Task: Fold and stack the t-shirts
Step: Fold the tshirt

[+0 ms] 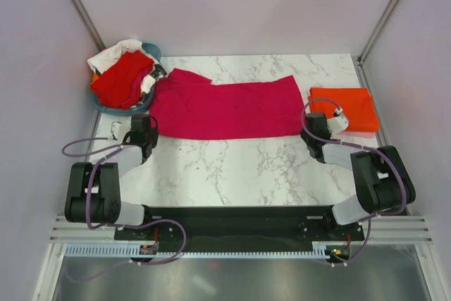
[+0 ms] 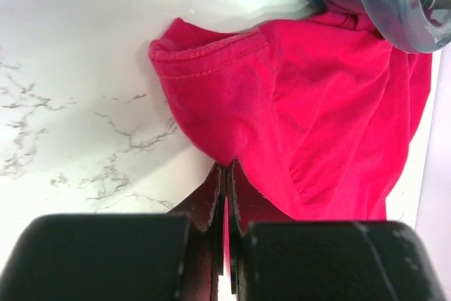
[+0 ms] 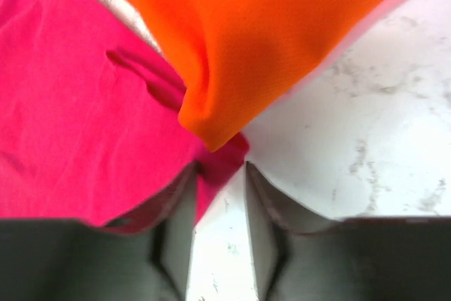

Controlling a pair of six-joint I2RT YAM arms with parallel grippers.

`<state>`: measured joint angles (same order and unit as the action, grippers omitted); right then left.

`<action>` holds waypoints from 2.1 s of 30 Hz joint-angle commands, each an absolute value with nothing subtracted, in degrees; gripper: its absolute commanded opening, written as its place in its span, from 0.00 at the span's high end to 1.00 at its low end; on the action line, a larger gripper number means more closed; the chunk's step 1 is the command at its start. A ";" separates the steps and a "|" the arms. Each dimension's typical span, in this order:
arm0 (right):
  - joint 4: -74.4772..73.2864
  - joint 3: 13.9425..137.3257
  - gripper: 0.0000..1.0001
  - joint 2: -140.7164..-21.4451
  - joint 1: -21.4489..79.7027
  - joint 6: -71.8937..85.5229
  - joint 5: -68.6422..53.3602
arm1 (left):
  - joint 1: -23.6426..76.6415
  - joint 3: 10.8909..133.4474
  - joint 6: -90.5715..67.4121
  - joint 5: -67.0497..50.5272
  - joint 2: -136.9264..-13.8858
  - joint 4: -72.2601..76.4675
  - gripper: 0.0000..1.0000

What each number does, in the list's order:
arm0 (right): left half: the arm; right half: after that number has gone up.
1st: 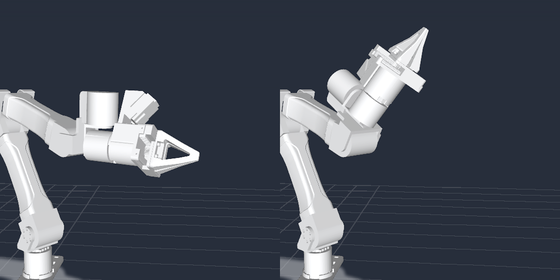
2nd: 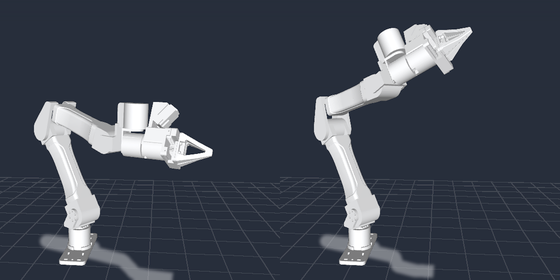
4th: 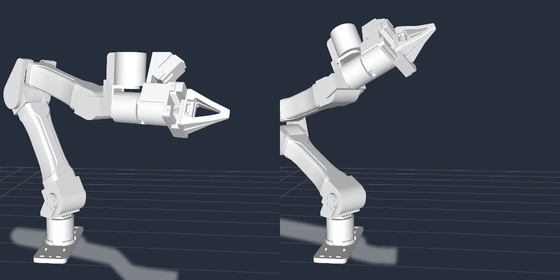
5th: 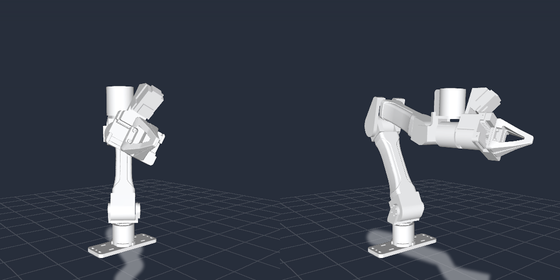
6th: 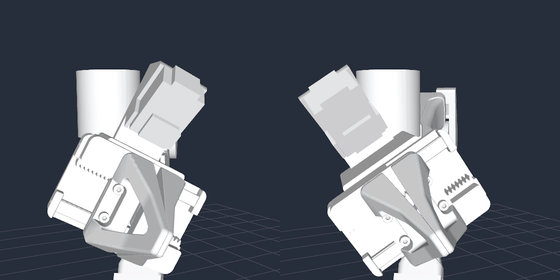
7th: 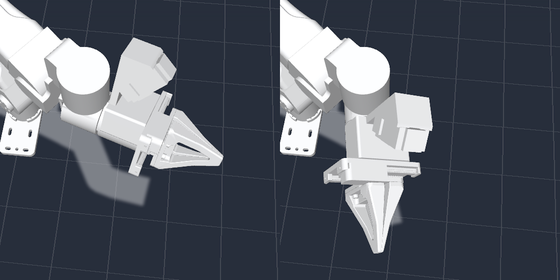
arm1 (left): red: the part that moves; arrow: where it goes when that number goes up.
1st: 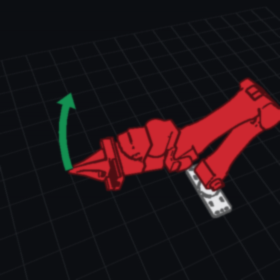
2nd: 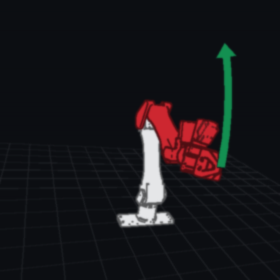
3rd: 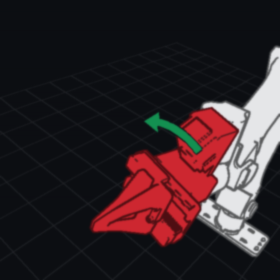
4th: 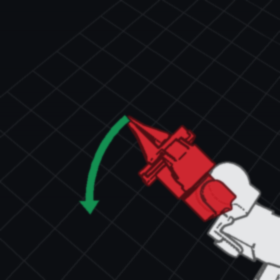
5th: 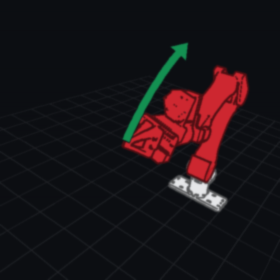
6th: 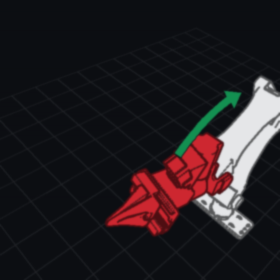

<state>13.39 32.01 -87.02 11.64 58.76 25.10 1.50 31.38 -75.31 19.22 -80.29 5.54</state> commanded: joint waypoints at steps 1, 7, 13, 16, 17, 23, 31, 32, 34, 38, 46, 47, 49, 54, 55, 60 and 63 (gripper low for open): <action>11.25 32.00 0.55 -83.07 10.99 55.37 28.48 | 0.53 30.06 -72.51 20.92 -78.31 3.96 0.98; 14.06 28.04 0.53 -77.88 11.16 55.19 23.83 | 0.53 28.56 -73.39 19.51 -79.45 4.66 0.98; 13.98 29.53 0.52 -77.34 12.74 56.51 19.78 | 0.53 28.39 -73.48 19.86 -78.49 4.40 0.98; 12.83 31.02 0.51 -78.83 13.53 58.62 18.55 | 0.44 28.30 -73.48 20.13 -77.78 4.04 0.98; 12.57 31.20 0.51 -79.36 13.88 59.15 18.46 | 0.44 28.30 -73.48 20.21 -77.78 4.04 0.98; 13.36 31.55 0.52 -82.70 14.15 61.96 18.37 | 0.35 28.30 -73.83 19.86 -78.13 3.78 0.98; 15.03 30.94 0.53 -86.13 14.15 62.67 20.65 | 0.09 27.86 -74.18 19.78 -78.31 3.69 0.98; 15.03 31.02 0.54 -86.31 14.15 62.67 21.00 | 0.09 27.86 -74.18 19.78 -78.40 3.69 0.98; 14.77 31.29 0.56 -86.84 14.15 62.84 22.58 | 0.09 27.69 -74.27 19.69 -78.49 3.69 0.98; 14.68 32.08 0.65 -87.80 14.24 62.75 23.64 | 0.09 27.69 -74.18 19.60 -78.93 3.69 0.98; 13.19 33.66 1.00 -86.58 14.24 60.21 25.05 | 0.09 27.95 -73.92 19.16 -78.93 3.52 0.98; 12.84 33.66 1.00 -86.14 14.24 59.68 25.40 | 0.09 27.95 -73.92 19.07 -78.75 3.34 0.98; 12.66 33.22 1.00 -84.12 14.15 59.33 25.58 | 0.09 27.95 -73.74 18.72 -78.31 2.90 0.98; 11.25 33.22 1.00 -77.63 14.15 57.13 26.28 | 0.09 28.39 -71.81 17.23 -73.92 0.63 0.98; 10.73 33.48 1.00 -76.48 14.15 56.78 26.54 | 0.09 28.56 -71.81 17.40 -72.96 0.27 0.98; 7.48 35.06 1.00 -69.10 14.15 54.67 27.60 | 0.09 30.48 -69.80 19.16 -66.19 -5.52 0.98; 6.07 35.94 1.00 -65.67 14.24 53.79 27.51 | 0.09 33.39 -69.00 20.30 -62.32 -10.97 0.98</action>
<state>7.84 32.95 -69.49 14.15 56.07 24.53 0.56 29.34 -72.73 16.53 -66.04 -4.99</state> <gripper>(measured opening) 0.010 0.030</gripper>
